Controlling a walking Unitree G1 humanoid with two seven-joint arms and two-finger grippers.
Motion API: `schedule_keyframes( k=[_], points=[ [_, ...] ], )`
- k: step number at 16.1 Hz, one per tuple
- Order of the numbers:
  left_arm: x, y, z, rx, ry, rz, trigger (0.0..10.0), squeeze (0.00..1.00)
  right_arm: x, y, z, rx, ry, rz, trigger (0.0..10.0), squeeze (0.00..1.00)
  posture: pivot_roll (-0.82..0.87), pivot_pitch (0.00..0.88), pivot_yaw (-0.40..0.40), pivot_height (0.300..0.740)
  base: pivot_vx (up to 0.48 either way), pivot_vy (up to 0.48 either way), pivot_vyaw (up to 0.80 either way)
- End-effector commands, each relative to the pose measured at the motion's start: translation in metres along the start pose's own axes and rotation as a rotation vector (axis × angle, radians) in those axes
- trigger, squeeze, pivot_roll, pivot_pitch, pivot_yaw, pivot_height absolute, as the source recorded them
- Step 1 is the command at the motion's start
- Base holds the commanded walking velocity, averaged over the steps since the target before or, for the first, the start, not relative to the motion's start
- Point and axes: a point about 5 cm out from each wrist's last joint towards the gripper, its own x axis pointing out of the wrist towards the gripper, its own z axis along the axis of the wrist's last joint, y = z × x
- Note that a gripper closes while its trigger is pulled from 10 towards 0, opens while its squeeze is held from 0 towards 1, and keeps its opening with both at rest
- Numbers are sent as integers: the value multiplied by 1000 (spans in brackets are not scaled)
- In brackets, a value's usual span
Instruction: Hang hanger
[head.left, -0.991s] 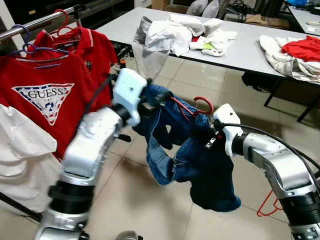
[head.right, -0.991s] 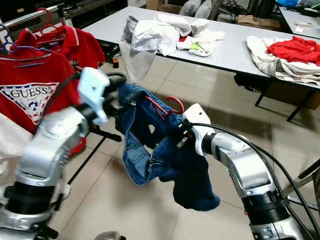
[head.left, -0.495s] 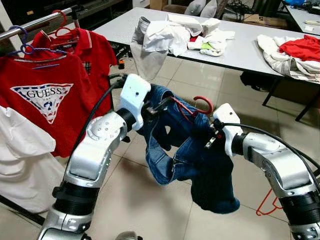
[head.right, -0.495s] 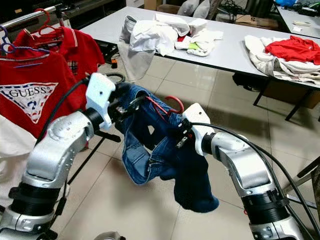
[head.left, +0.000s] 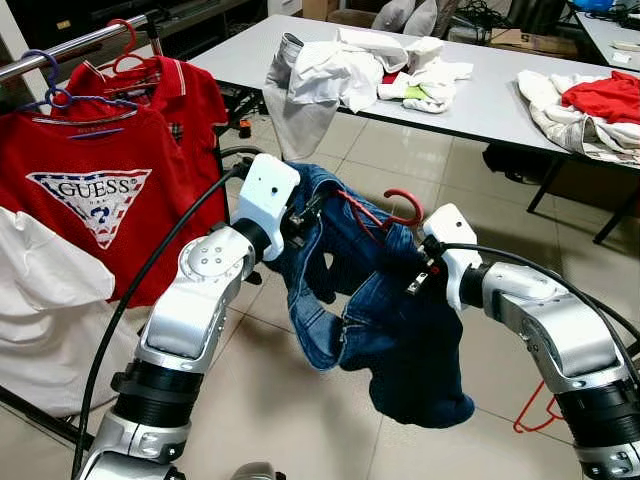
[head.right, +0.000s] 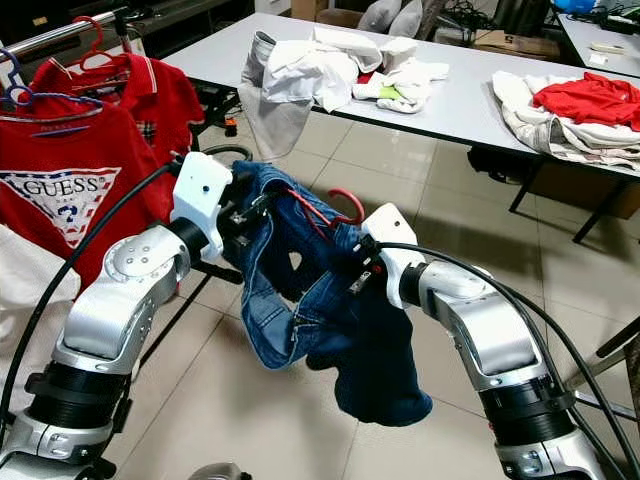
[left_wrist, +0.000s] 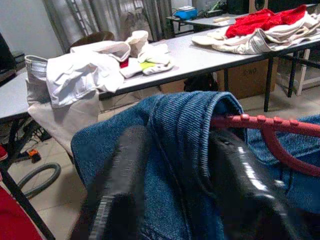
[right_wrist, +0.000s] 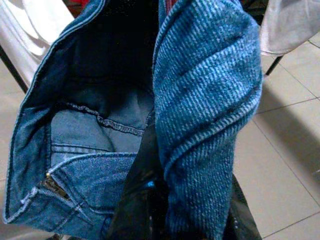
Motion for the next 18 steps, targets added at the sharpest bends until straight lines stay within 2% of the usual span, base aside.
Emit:
schedule_keyframes(
  k=[1,15,18],
  points=[
    [2,0,5,8,-21,-4,0,0,-1,2,15,-35,-56,13,0,0,66,0,-4,740,0,0,0],
    [4,3,11,0,-62,7,0,0,0,3,12,-29,-44,20,0,0,69,0,-4,740,0,0,0],
    [10,10,22,-12,-99,15,0,0,3,10,4,-10,-2,56,0,0,76,0,-10,740,0,0,0]
  ],
)
